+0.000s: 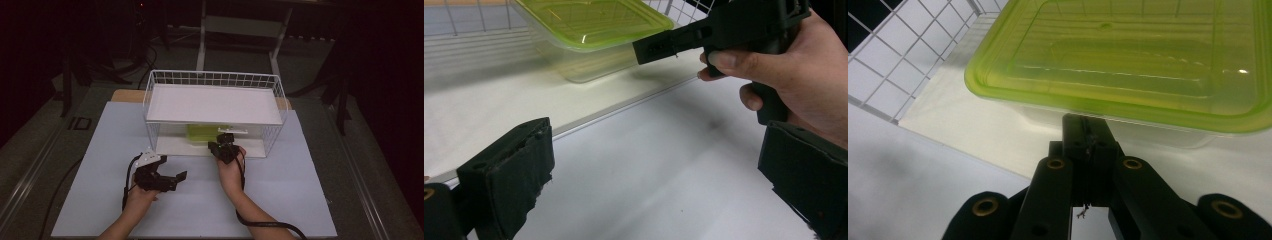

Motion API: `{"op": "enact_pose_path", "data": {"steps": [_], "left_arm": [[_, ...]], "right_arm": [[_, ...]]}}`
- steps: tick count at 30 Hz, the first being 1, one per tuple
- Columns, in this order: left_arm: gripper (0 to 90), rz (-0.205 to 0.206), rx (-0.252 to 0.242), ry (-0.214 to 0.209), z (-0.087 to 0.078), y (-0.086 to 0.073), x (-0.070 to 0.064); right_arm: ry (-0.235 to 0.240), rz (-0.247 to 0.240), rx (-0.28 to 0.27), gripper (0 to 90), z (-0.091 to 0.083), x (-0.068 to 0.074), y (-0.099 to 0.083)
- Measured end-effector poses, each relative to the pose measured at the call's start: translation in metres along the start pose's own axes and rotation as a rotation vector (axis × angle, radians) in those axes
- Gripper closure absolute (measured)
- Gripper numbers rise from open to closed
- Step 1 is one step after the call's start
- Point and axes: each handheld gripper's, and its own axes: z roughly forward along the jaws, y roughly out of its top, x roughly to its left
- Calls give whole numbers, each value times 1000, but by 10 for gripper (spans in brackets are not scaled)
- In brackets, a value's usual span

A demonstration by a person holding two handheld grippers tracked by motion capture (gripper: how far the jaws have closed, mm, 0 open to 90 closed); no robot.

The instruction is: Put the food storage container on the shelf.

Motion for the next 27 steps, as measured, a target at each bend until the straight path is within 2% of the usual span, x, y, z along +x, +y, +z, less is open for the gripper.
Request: {"op": "enact_pose_path", "data": {"steps": [5, 6, 11, 20, 22, 24, 27], "left_arm": [[21, -7, -3, 3, -2, -1, 0], [21, -8, -7, 2, -2, -1, 1], [21, -9, -4, -4, -3, -2, 1], [21, 11, -4, 5, -4, -1, 0], [21, 17, -8, 9, -4, -1, 0], [21, 25, -12, 13, -5, 1, 0], [21, 37, -23, 14, -5, 1, -1]], "right_arm": [[-5, 34, 3, 892, 3, 2, 2], [-16, 12, -12, 891, 4, 0, 3], [-20, 22, -20, 889, 7, -1, 4], [-6, 32, -21, 861, 6, -1, 4], [12, 52, -17, 853, 1, 2, 2], [9, 11, -39, 837, -2, 3, 0], [15, -12, -39, 836, -7, 5, -3]]}}
